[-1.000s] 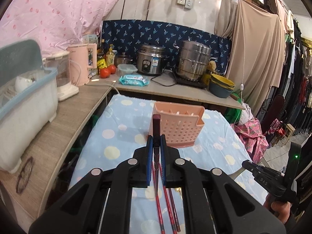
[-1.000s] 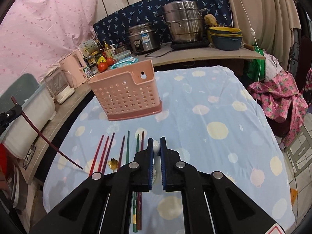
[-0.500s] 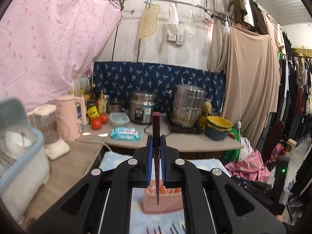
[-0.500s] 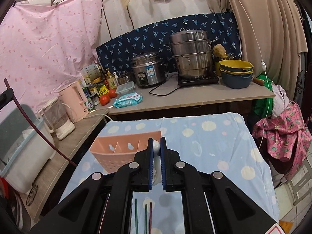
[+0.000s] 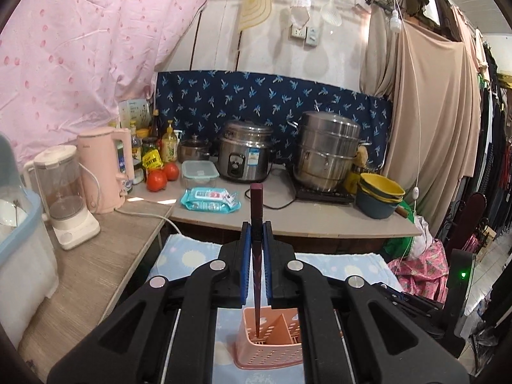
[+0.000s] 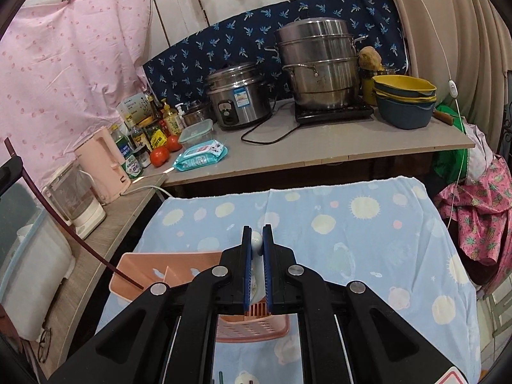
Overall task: Organize utensils
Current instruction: 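Open the left tool dropping the chopstick while the right tool drops the spoon into the caddy, then move both open tools back down to the remaining utensils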
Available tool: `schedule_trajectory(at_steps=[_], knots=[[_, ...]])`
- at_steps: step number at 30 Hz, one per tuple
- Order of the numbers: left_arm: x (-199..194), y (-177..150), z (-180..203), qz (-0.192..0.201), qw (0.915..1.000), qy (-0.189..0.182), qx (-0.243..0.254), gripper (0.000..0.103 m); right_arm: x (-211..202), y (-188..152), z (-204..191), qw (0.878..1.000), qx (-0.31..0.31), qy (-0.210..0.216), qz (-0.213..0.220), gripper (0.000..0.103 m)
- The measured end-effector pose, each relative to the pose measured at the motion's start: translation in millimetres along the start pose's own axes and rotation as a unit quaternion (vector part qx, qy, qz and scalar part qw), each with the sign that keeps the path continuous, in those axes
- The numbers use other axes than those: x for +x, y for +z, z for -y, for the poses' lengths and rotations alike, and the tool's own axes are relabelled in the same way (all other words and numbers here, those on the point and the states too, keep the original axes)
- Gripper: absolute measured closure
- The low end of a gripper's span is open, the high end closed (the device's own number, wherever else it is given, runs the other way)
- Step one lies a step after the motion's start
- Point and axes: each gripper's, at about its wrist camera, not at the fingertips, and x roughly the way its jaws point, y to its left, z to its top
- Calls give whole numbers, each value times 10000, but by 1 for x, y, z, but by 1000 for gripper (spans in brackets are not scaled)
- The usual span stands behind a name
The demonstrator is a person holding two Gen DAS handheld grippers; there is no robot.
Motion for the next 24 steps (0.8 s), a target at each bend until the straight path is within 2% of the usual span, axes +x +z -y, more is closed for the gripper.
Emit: schedule_trajectory(at_steps=[7, 8, 9, 10, 11, 12, 15, 19, 22, 24], knots=[[16, -17, -8, -254, 9996, -44, -102, 95, 15, -9, 2, 10000, 10, 4, -91, 93], [16, -18, -9, -230, 9997, 6, -101, 91, 13, -9, 2, 10000, 1, -33, -71, 90], [13, -19, -10, -184, 9997, 101, -95, 78, 11, -9, 2, 10000, 5, -43, -40, 82], [9, -19, -10, -133, 9997, 166, -104, 70, 7, -9, 3, 10000, 33, -54, 17, 72], [5, -20, -12, -69, 9997, 220, -123, 58, 2, -9, 4, 9999, 77, -54, 77, 67], [1, -21, -13, -28, 9996, 255, -124, 55, -3, -10, 5, 9999, 111, -36, 121, 63], [-11, -24, -14, -39, 9995, 321, -45, 54, -19, -15, 5, 9998, 83, 16, 180, 63], [-26, -36, -14, -261, 9989, 389, 37, 54, -43, -33, 0, 9998, -14, 76, 190, 59], [-35, -50, -13, -452, 9979, 454, 83, 54, -60, -51, -4, 9997, -155, 4, 167, 51], [-41, -59, -13, -571, 9969, 519, 128, 54, -72, -64, -7, 9993, -303, -122, 186, 50]])
